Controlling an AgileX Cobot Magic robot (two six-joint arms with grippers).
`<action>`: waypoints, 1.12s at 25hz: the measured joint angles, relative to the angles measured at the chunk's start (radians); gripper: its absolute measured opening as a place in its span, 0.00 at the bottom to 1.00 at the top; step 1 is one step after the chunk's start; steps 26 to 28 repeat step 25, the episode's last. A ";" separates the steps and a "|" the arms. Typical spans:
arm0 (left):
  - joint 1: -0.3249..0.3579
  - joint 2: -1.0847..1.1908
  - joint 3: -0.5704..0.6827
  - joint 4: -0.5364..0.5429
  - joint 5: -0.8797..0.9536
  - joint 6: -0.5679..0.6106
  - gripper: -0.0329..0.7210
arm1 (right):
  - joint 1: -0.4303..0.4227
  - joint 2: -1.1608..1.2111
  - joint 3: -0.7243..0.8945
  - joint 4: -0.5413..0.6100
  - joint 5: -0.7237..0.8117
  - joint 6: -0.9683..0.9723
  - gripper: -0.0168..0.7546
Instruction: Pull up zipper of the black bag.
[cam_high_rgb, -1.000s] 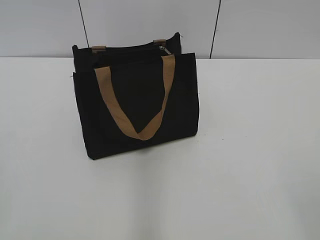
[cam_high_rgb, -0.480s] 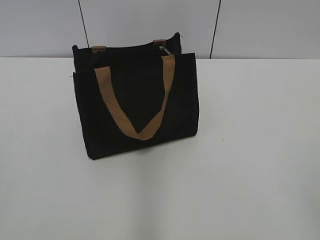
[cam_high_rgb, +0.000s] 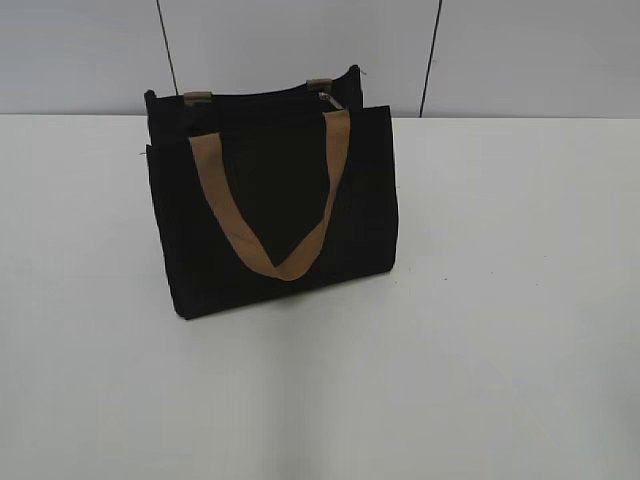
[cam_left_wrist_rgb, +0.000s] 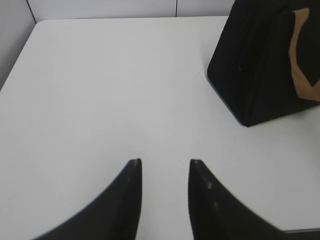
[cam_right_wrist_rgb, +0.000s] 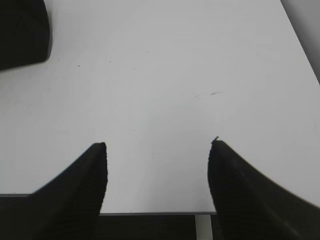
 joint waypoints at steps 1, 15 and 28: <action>0.000 0.000 0.000 0.000 0.000 0.000 0.36 | 0.000 0.000 0.000 0.000 0.000 0.000 0.65; 0.000 0.000 0.000 -0.001 0.000 0.000 0.36 | 0.000 0.000 0.000 0.000 -0.001 0.000 0.65; 0.000 0.000 0.000 -0.001 0.000 0.000 0.36 | 0.000 0.000 0.000 0.000 -0.001 0.000 0.65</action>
